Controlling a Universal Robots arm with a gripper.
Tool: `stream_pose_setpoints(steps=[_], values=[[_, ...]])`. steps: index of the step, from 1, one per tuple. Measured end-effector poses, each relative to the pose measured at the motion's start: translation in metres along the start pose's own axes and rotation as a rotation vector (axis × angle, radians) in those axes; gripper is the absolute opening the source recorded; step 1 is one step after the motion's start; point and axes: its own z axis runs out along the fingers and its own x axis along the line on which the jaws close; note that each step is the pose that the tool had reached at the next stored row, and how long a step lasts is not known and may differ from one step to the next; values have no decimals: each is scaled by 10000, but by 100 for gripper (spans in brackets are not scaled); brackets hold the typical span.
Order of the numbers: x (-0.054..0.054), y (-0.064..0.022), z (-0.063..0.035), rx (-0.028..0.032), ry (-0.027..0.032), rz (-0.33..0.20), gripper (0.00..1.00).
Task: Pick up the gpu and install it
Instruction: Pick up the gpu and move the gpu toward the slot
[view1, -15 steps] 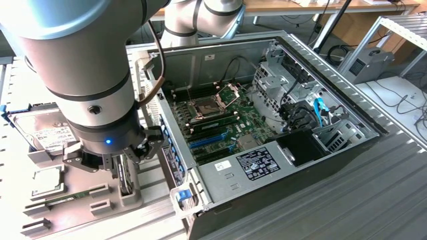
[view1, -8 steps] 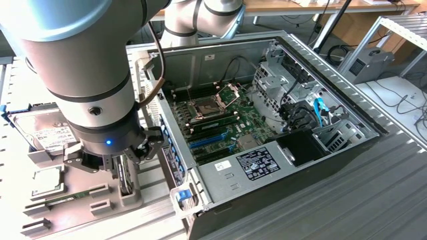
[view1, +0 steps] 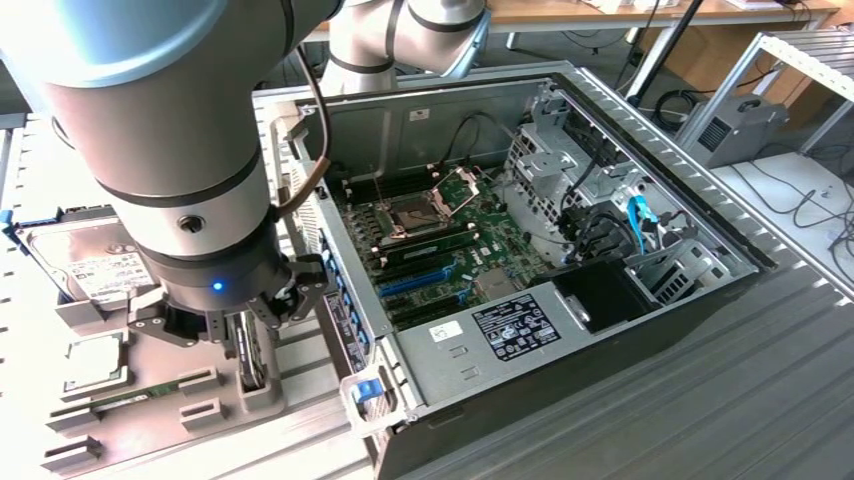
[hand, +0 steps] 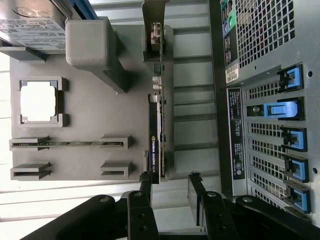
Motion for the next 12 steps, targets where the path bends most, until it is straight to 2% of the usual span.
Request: stream_pose_setpoints(steps=[12], values=[[1,-1,29,0,0,0,42]])
